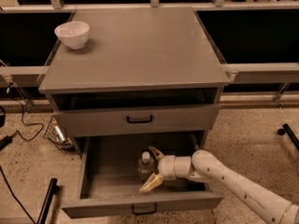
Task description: Place water bottle into middle drawer
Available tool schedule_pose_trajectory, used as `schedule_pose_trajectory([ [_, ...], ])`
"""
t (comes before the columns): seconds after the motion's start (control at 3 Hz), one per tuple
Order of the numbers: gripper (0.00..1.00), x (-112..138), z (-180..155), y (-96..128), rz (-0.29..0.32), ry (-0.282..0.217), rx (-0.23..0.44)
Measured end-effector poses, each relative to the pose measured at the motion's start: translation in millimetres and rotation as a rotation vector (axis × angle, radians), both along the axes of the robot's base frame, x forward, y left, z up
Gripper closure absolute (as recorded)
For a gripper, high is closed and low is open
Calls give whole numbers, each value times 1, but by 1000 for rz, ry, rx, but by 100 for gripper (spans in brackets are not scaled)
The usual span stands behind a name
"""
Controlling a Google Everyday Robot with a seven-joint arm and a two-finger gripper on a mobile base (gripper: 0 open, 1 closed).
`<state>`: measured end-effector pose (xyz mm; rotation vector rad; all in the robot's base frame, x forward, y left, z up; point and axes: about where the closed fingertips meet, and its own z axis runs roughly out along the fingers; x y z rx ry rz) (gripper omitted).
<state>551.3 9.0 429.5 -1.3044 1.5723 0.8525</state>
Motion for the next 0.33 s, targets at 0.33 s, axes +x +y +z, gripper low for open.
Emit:
schedule_pose_trajectory([
  [0.33, 0, 0, 0, 0, 0, 0, 0],
])
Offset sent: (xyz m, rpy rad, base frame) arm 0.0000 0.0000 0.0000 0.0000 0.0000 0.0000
